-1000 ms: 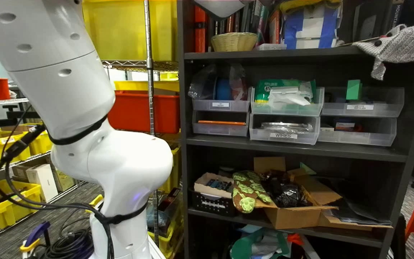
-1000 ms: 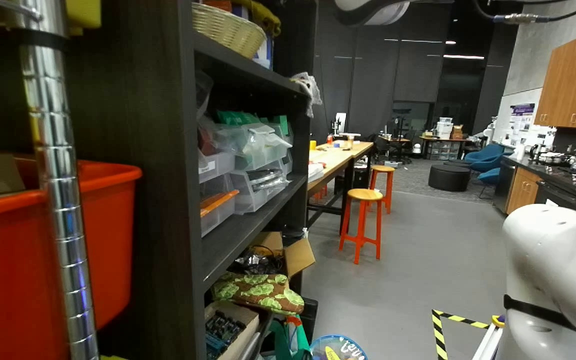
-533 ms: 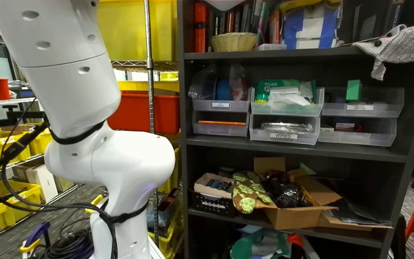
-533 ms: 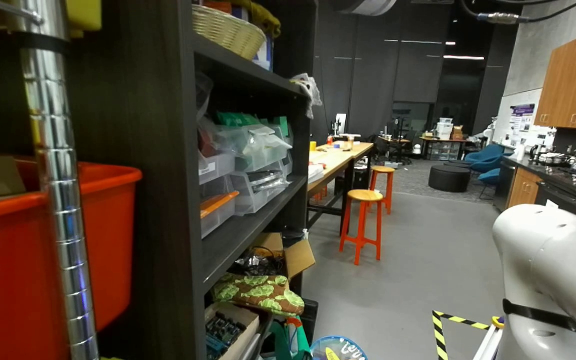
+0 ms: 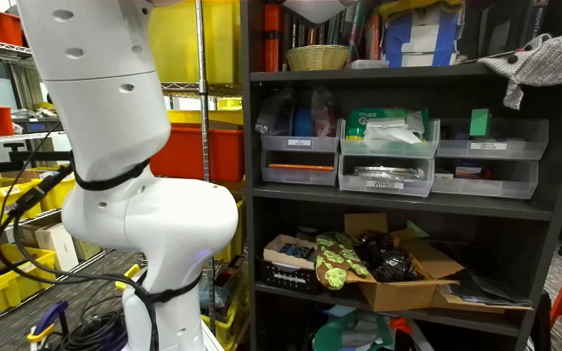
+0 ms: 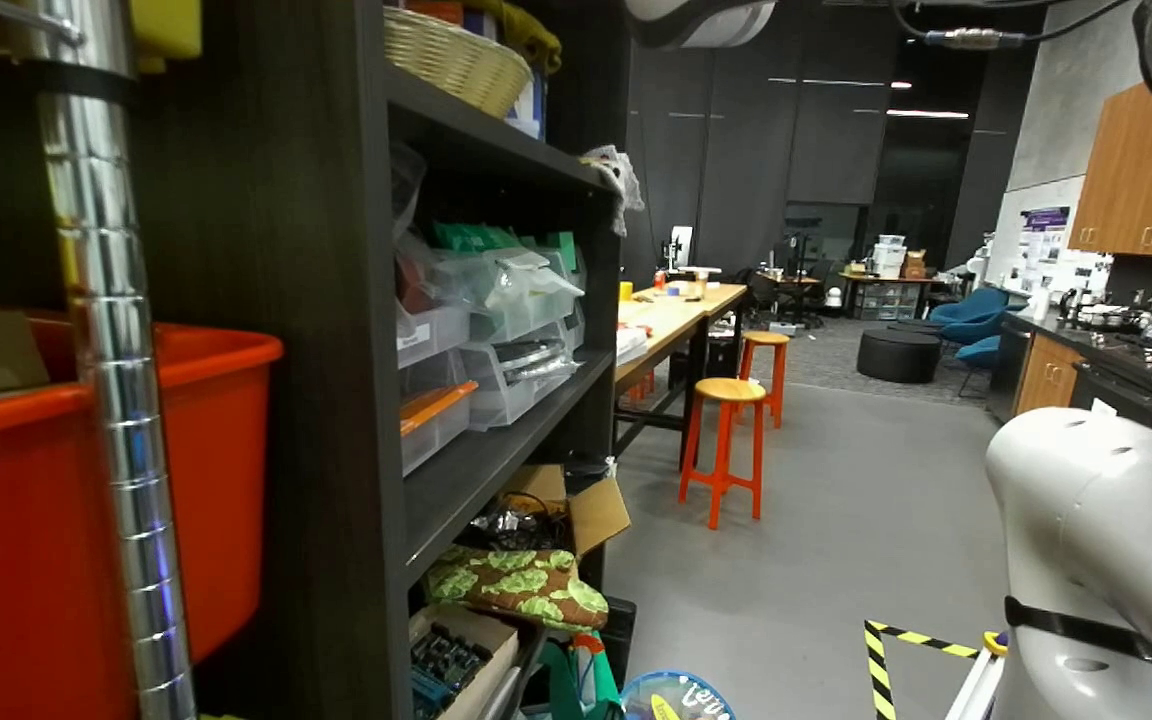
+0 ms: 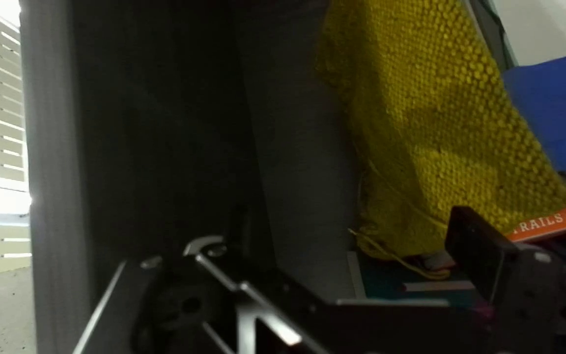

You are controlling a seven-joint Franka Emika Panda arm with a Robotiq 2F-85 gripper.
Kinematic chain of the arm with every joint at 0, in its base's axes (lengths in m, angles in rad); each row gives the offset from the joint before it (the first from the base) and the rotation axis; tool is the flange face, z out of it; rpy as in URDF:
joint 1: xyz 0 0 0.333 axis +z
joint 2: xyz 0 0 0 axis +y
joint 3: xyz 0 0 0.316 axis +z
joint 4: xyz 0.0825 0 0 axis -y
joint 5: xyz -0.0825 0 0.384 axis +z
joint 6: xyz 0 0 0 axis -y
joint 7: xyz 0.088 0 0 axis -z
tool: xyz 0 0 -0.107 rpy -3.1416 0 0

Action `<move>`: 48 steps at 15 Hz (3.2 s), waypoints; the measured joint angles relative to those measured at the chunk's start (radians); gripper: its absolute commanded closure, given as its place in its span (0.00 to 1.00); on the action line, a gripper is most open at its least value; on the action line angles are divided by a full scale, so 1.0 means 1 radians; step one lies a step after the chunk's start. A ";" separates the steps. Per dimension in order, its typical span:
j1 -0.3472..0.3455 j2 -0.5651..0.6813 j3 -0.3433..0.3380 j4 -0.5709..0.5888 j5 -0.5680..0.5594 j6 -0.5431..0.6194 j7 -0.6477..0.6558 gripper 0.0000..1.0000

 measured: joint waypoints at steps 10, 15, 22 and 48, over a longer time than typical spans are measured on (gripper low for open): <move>-0.016 -0.005 0.050 0.120 0.013 -0.659 -0.092 0.00; -0.256 0.045 0.250 0.238 0.296 -1.048 -0.337 0.00; -0.496 0.172 0.391 0.496 0.490 -1.384 -0.464 0.00; -0.488 0.203 0.390 0.243 1.175 -0.443 -1.018 0.00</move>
